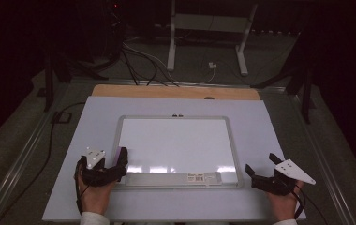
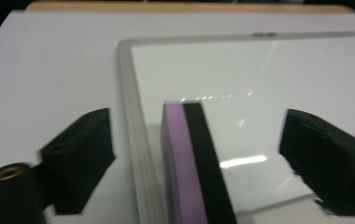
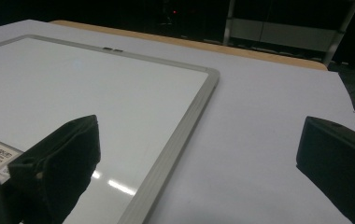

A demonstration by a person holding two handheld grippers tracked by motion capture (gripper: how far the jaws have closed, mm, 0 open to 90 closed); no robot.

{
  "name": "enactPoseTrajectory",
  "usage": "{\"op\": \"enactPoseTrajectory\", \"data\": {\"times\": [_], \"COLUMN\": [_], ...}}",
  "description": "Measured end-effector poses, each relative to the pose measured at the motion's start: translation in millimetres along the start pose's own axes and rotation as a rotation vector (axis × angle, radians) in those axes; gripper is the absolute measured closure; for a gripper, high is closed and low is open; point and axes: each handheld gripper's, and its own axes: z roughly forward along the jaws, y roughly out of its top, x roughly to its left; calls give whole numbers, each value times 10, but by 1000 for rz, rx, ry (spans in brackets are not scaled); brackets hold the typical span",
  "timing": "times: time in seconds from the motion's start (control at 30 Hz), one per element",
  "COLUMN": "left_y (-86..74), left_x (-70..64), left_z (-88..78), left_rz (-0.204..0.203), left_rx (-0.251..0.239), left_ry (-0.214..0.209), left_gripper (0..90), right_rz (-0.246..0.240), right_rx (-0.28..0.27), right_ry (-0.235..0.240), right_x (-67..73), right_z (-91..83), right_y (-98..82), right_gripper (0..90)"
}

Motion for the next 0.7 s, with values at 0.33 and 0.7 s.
{"op": "enactPoseTrajectory", "data": {"times": [0.33,0.7], "left_y": [149,21], "left_x": [277,529], "left_z": [-79,-172], "left_rz": [77,106], "left_rx": [-72,-131], "left_ry": [-103,-102], "left_gripper": [5,5], "right_rz": [3,1], "right_rx": [-2,-15], "right_ry": [8,23], "right_x": [8,26], "right_z": [9,-3], "right_y": [3,19], "right_gripper": [0,0]}}
